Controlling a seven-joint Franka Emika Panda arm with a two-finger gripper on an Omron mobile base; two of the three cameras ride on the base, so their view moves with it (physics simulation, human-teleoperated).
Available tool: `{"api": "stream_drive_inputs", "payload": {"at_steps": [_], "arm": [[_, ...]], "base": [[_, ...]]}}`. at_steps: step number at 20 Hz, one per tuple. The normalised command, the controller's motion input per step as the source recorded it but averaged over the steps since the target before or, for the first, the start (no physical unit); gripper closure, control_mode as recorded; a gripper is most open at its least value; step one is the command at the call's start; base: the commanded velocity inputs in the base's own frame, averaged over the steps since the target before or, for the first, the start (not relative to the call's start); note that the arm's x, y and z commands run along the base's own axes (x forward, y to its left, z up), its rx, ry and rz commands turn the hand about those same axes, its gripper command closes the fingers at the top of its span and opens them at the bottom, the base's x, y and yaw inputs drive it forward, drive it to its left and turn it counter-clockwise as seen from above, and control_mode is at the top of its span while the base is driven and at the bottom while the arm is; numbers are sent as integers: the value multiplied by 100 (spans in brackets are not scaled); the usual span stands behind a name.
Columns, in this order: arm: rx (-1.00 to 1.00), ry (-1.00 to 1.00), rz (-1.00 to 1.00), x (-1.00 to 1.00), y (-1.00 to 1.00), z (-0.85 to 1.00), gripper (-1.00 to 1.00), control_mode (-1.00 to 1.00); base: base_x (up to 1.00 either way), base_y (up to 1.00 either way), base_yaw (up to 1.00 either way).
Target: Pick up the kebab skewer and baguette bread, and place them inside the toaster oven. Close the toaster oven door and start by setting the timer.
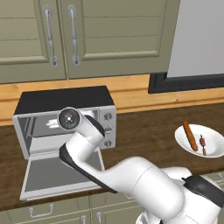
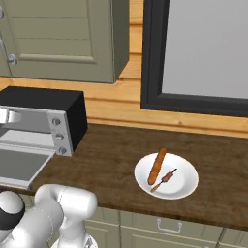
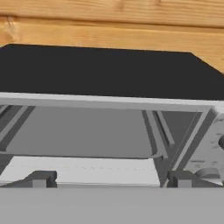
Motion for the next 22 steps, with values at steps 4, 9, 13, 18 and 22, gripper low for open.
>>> {"api": "stream_drive_inputs", "payload": {"at_steps": [4,9,13,18,22], "arm": [[8,0,0,4,26,-47,-100,-100],[15,0,-2,37,0,-4,-100,-100],[7,0,1,24,0,-14,-100,-100],[0,-3,4,5,1,-44,-100,-100],[0,-1,1,24,-1,-31,-100,-100]], "base": [[0,0,0],[0,0,0],[0,0,0],[0,0,0],[0,0,0]]}}
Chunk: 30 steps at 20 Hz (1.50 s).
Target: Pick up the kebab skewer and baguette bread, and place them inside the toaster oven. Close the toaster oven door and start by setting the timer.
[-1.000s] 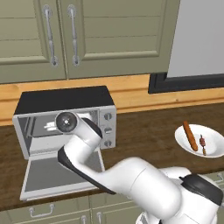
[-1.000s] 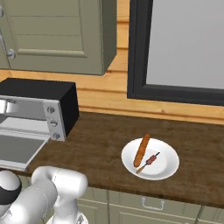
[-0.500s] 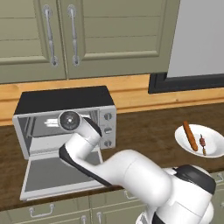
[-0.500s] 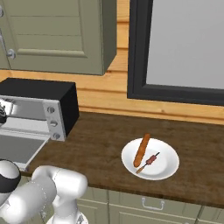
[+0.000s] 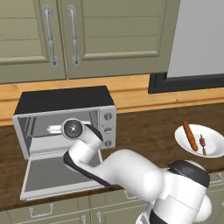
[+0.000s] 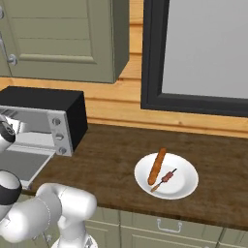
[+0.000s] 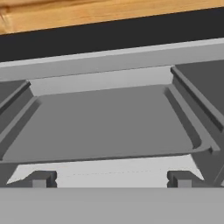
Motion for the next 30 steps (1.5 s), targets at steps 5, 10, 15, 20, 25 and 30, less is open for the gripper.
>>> {"api": "stream_drive_inputs", "payload": {"at_steps": [5,10,15,20,25,30], "arm": [[0,0,0,27,0,-11,-100,-100],[0,3,0,22,0,0,-100,-100],[0,1,0,16,0,-1,-100,-100],[-6,0,0,1,13,-13,-100,-100],[-6,0,0,3,17,-13,-100,-100],[0,0,0,19,4,0,-100,-100]], "base": [[0,0,0],[0,0,0],[0,0,0],[0,0,0],[0,0,0],[0,0,0]]}}
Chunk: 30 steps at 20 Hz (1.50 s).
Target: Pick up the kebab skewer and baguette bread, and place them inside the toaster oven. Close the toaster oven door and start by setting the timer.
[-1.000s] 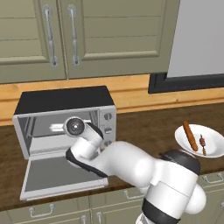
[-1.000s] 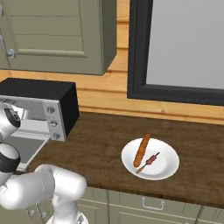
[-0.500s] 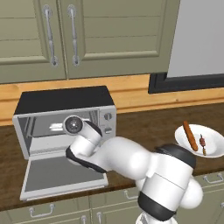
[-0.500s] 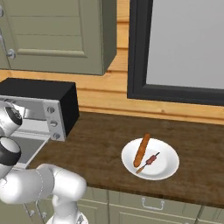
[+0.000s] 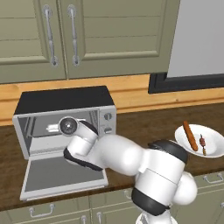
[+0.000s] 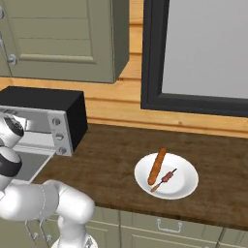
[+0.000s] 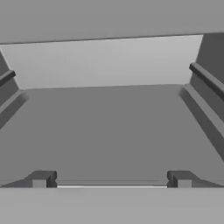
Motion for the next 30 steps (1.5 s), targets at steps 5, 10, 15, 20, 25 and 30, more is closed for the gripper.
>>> {"api": "stream_drive_inputs", "payload": {"at_steps": [5,10,15,20,25,30], "arm": [[0,0,0,32,0,-8,-100,-100],[0,-2,0,8,0,-40,-100,-100],[0,-3,0,6,0,-22,-100,-100],[0,0,0,32,0,0,-100,-100],[0,4,0,10,1,-3,-100,-100],[0,3,0,7,0,-5,-100,-100]], "base": [[0,0,0],[0,0,0],[0,0,0],[0,0,0],[0,0,0],[0,0,0]]}}
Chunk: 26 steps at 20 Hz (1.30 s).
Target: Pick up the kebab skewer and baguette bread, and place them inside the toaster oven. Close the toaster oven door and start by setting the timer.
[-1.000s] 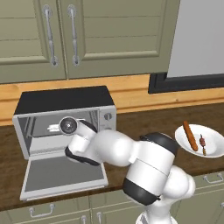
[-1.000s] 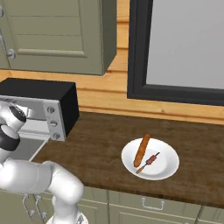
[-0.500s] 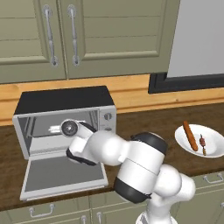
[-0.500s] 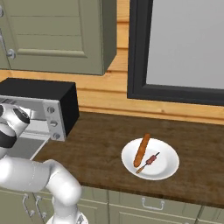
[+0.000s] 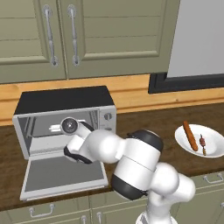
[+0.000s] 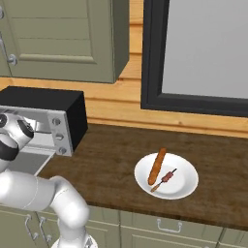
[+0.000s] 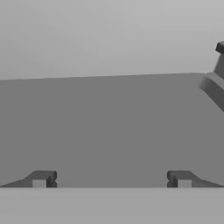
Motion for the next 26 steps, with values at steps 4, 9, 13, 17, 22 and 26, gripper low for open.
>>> {"api": "stream_drive_inputs", "payload": {"at_steps": [4,9,13,17,22,26], "arm": [[0,6,0,2,0,-4,-100,-100],[0,6,0,0,0,-10,-100,-100],[0,4,0,0,0,-18,-100,-100],[0,1,0,-5,0,-27,-100,-100],[0,0,0,-15,0,-37,-100,-100],[0,0,0,-36,0,-50,-100,-100]], "base": [[0,0,0],[0,0,0],[0,0,0],[0,0,0],[0,0,0],[0,0,0]]}}
